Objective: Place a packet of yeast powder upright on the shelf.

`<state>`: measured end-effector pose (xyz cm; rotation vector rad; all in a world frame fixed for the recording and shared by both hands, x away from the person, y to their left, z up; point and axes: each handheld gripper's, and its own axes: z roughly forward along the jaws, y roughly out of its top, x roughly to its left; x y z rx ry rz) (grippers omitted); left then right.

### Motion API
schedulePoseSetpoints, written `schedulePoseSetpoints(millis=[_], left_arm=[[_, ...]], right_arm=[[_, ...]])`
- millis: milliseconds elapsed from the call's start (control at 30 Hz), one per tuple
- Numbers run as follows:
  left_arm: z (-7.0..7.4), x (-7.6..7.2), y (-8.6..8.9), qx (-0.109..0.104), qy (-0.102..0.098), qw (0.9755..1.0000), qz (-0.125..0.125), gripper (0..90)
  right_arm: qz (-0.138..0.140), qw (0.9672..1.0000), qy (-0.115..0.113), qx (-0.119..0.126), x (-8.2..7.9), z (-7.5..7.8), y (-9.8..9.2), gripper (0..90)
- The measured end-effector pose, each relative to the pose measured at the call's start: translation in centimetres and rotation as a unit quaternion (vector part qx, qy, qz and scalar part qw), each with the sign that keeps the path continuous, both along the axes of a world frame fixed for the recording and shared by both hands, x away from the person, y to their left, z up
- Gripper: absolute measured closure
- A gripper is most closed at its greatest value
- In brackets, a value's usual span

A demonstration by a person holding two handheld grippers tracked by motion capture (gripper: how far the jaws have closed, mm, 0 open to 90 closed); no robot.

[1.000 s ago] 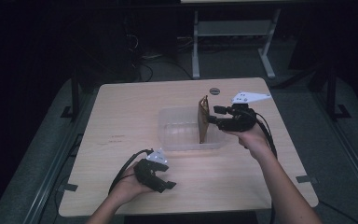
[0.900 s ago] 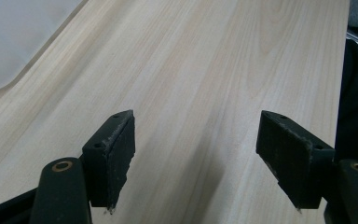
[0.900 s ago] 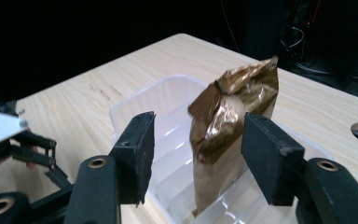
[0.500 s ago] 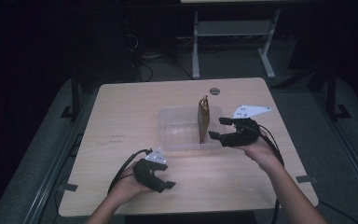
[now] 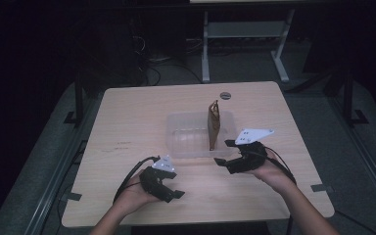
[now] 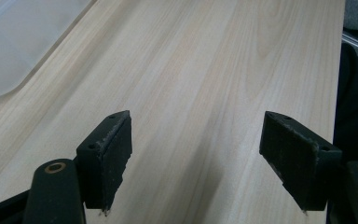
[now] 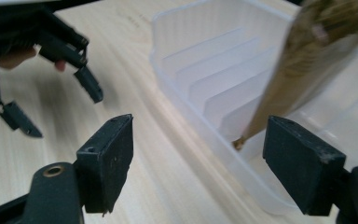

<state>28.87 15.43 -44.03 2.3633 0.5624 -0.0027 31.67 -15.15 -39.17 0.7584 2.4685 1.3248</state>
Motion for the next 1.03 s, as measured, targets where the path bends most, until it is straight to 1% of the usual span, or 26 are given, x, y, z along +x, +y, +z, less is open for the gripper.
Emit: schedulePoseSetpoints(millis=[33,67,100,167,200,233,367,400,433,467,533,567,600,633,700,767,800,833,933,1000,1033], left_arm=[[0.0,0.0,0.0,0.0,-0.002,1.0,-0.001,24.9],[0.0,0.0,0.0,0.002,-0.004,1.0,-0.004,24.8],[0.0,0.0,0.0,0.001,-0.003,1.0,-0.004,24.6],[0.0,-0.1,0.0,0.002,-0.007,1.0,-0.005,24.4],[0.0,-0.1,0.0,0.003,-0.004,1.0,-0.006,24.4],[-0.1,-0.2,-0.1,0.0,-0.003,1.0,-0.006,24.4],[-0.1,-0.3,-0.3,0.002,0.0,0.9999,-0.011,24.4],[-0.2,-0.3,-0.4,0.001,-0.002,0.9999,-0.013,24.4],[-0.3,-0.4,-0.5,0.002,0.0,0.9999,-0.016,24.4],[-0.3,-0.4,-0.6,0.005,0.0,0.9998,-0.019,24.4],[-0.5,-0.5,-0.8,0.007,0.002,0.9997,-0.022,24.5],[-0.6,-0.5,-0.8,0.01,0.001,0.9996,-0.026,24.5],[-0.7,-0.5,-0.9,0.012,0.002,0.9996,-0.027,24.4],[-0.7,-0.5,-1.0,0.012,0.003,0.9995,-0.03,24.4],[-0.8,-0.5,-1.1,0.014,0.003,0.9994,-0.031,24.4],[-0.8,-0.5,-1.2,0.017,0.002,0.9993,-0.034,24.4],[-0.9,-0.5,-1.2,0.017,0.003,0.9993,-0.034,24.5],[-0.9,-0.5,-1.2,0.017,0.003,0.9993,-0.034,24.5],[-0.9,-0.5,-1.2,0.015,0.003,0.9993,-0.033,24.5],[-0.9,-0.5,-1.2,0.014,0.003,0.9994,-0.032,24.5],[-0.9,-0.4,-1.2,0.016,0.003,0.9994,-0.032,24.5]], right_arm=[[0.001,1.0,-0.003,-0.004,-0.1,-0.2,0.2,23.1],[0.001,1.0,0.0,-0.006,-0.2,-0.3,0.3,23.0],[0.007,0.9999,-0.002,-0.008,-0.3,-0.5,0.4,22.7],[0.009,0.9999,0.006,-0.012,-0.8,-0.9,0.7,21.9],[0.014,0.9998,0.005,-0.016,-0.9,-1.2,0.7,21.5],[0.017,0.9996,0.012,-0.02,-1.2,-1.5,0.8,21.2],[0.033,0.9984,0.019,-0.042,-1.6,-2.8,1.4,20.9],[0.033,0.9981,0.022,-0.047,-1.6,-3.1,1.5,20.9],[0.032,0.998,0.016,-0.053,-1.6,-3.5,1.7,21.0],[0.032,0.9975,0.018,-0.06,-1.6,-3.9,1.8,20.9],[0.038,0.9971,0.023,-0.062,-1.5,-4.4,1.9,20.9],[0.042,0.9969,0.033,-0.058,-1.5,-4.7,2.0,20.9],[0.045,0.9964,0.037,-0.061,-1.5,-5.0,2.2,20.8],[0.044,0.9963,0.034,-0.066,-1.6,-5.2,2.4,20.8],[0.05,0.9954,0.034,-0.074,-1.7,-5.5,2.6,20.8],[0.052,0.9948,0.039,-0.077,-1.7,-5.7,2.7,20.7],[0.055,0.9944,0.037,-0.082,-1.7,-5.7,2.7,20.6],[0.055,0.9944,0.041,-0.081,-1.7,-5.8,2.6,20.6],[0.049,0.9949,0.044,-0.076,-1.5,-5.6,2.3,20.2],[0.037,0.9955,0.046,-0.074,-1.3,-5.3,2.0,19.8],[0.031,0.9958,0.051,-0.07,-1.2,-4.9,1.8,19.7]])
